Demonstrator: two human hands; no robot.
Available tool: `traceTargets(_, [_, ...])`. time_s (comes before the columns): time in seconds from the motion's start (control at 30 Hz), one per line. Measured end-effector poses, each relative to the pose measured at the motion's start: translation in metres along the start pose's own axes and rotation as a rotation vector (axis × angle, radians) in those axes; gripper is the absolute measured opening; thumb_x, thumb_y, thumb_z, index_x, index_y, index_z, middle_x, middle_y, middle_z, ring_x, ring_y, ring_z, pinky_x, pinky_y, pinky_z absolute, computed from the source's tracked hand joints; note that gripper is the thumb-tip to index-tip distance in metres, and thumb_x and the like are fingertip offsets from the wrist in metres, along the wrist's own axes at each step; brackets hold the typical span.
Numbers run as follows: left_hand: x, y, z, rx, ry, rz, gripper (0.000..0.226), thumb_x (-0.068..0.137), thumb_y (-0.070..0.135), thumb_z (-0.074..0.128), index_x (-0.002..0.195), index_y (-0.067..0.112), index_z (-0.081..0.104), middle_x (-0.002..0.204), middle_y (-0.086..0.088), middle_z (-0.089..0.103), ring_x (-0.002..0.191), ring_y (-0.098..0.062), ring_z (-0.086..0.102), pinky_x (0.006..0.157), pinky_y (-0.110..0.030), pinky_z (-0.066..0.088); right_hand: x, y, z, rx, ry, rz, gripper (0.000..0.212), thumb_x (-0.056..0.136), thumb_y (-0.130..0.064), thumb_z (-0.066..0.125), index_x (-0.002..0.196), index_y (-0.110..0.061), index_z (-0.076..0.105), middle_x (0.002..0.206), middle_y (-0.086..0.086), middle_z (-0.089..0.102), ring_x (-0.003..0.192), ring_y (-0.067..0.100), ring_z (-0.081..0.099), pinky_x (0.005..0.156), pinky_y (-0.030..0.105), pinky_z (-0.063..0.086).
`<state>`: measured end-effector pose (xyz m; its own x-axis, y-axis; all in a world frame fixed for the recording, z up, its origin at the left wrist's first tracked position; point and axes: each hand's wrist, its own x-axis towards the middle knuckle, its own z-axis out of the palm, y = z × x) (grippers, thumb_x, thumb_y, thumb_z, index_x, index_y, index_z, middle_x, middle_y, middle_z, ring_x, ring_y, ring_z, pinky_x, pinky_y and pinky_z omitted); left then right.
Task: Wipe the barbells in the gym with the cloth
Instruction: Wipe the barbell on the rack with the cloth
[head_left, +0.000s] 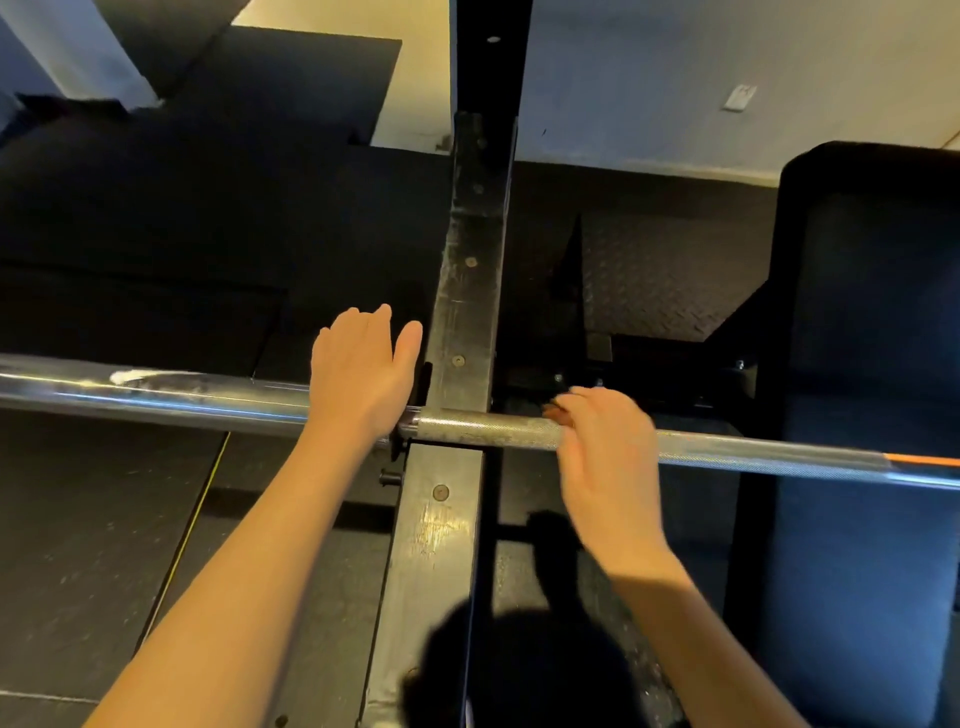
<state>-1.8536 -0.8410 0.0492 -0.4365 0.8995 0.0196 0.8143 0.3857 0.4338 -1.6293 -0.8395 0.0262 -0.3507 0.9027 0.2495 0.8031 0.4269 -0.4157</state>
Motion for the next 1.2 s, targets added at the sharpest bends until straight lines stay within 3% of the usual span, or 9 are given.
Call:
traceTargets(0.13, [0.007, 0.003, 0.002, 0.005, 0.031, -0.014, 0.053, 0.099, 0.037, 0.025, 0.120, 0.002, 0.059, 0.107, -0.014, 0.064, 0.105, -0.027, 0.056, 0.100, -0.045, 0.039, 0.009, -0.048, 0.031, 0.047, -0.125, -0.237, 0.027, 0.089, -0.014, 0.065, 0.115, -0.011, 0.067, 0.119, 0.005, 0.065, 0.113, 0.021, 0.057, 0.099, 0.039, 0.046])
traceTargets(0.2, [0.007, 0.003, 0.002, -0.019, 0.028, -0.010, 0.051, 0.101, 0.036, 0.027, 0.125, 0.003, 0.058, 0.115, -0.014, 0.063, 0.114, -0.028, 0.055, 0.105, -0.047, 0.036, 0.015, -0.035, 0.022, 0.062, -0.194, -0.292, 0.031, 0.093, -0.020, 0.052, 0.120, -0.014, 0.065, 0.123, 0.002, 0.063, 0.115, 0.017, 0.056, 0.100, 0.034, 0.044])
traceTargets(0.3, [0.005, 0.002, 0.000, -0.054, 0.016, -0.014, 0.051, 0.100, 0.035, 0.028, 0.129, 0.003, 0.056, 0.121, -0.014, 0.062, 0.120, -0.028, 0.053, 0.110, -0.047, 0.034, 0.008, 0.010, -0.011, 0.043, -0.271, -0.211, 0.046, 0.093, -0.028, 0.032, 0.128, -0.022, 0.061, 0.127, -0.005, 0.060, 0.118, 0.011, 0.053, 0.105, 0.031, 0.039])
traceTargets(0.43, [0.004, 0.001, 0.000, -0.040, 0.023, -0.006, 0.048, 0.101, 0.034, 0.031, 0.134, 0.006, 0.054, 0.123, -0.012, 0.062, 0.124, -0.027, 0.052, 0.113, -0.049, 0.032, -0.010, 0.044, -0.025, 0.034, -0.140, -0.110, 0.040, 0.093, -0.021, 0.037, 0.127, -0.018, 0.059, 0.127, 0.001, 0.059, 0.121, 0.020, 0.050, 0.108, 0.034, 0.032])
traceTargets(0.67, [0.018, -0.002, 0.007, -0.091, 0.115, -0.026, 0.062, 0.098, 0.042, 0.014, 0.107, 0.006, 0.065, 0.084, -0.001, 0.059, 0.082, -0.018, 0.057, 0.082, -0.039, 0.046, 0.023, -0.050, 0.042, 0.087, -0.188, -0.467, 0.035, 0.086, -0.009, 0.066, 0.121, -0.011, 0.065, 0.129, 0.006, 0.061, 0.124, 0.024, 0.052, 0.107, 0.039, 0.040])
traceTargets(0.8, [0.009, -0.002, 0.003, -0.074, 0.146, 0.031, 0.052, 0.096, 0.037, 0.013, 0.079, 0.012, 0.055, 0.068, 0.009, 0.041, 0.069, -0.011, 0.043, 0.074, -0.035, 0.039, 0.032, -0.022, 0.026, 0.099, -0.269, -0.527, 0.034, 0.089, -0.016, 0.051, 0.120, -0.012, 0.065, 0.127, 0.004, 0.062, 0.116, 0.022, 0.057, 0.095, 0.038, 0.051])
traceTargets(0.93, [-0.026, -0.017, 0.006, 0.005, 0.102, 0.080, 0.060, 0.095, 0.040, 0.018, 0.113, 0.012, 0.068, 0.102, -0.003, 0.067, 0.108, -0.023, 0.058, 0.105, -0.045, 0.037, 0.020, 0.018, 0.005, 0.100, -0.230, -0.433, 0.041, 0.089, -0.022, 0.043, 0.121, -0.010, 0.066, 0.125, 0.005, 0.063, 0.114, 0.020, 0.056, 0.094, 0.041, 0.052])
traceTargets(1.03, [-0.028, -0.019, 0.011, 0.069, 0.128, 0.092, 0.058, 0.097, 0.038, 0.020, 0.112, 0.013, 0.070, 0.107, -0.003, 0.070, 0.117, -0.024, 0.057, 0.106, -0.044, 0.036, 0.021, -0.001, 0.013, 0.079, -0.158, -0.407, 0.039, 0.086, -0.020, 0.043, 0.114, -0.010, 0.069, 0.116, 0.004, 0.067, 0.110, 0.019, 0.055, 0.096, 0.034, 0.047])
traceTargets(1.2, [-0.002, -0.012, 0.009, 0.117, 0.073, -0.005, 0.049, 0.098, 0.033, 0.019, 0.061, 0.023, 0.049, 0.062, 0.010, 0.049, 0.066, -0.009, 0.046, 0.086, -0.042, 0.044, 0.041, -0.050, 0.044, 0.127, -0.198, -0.561, 0.032, 0.083, -0.009, 0.070, 0.115, -0.011, 0.068, 0.121, 0.006, 0.065, 0.116, 0.024, 0.059, 0.098, 0.041, 0.051])
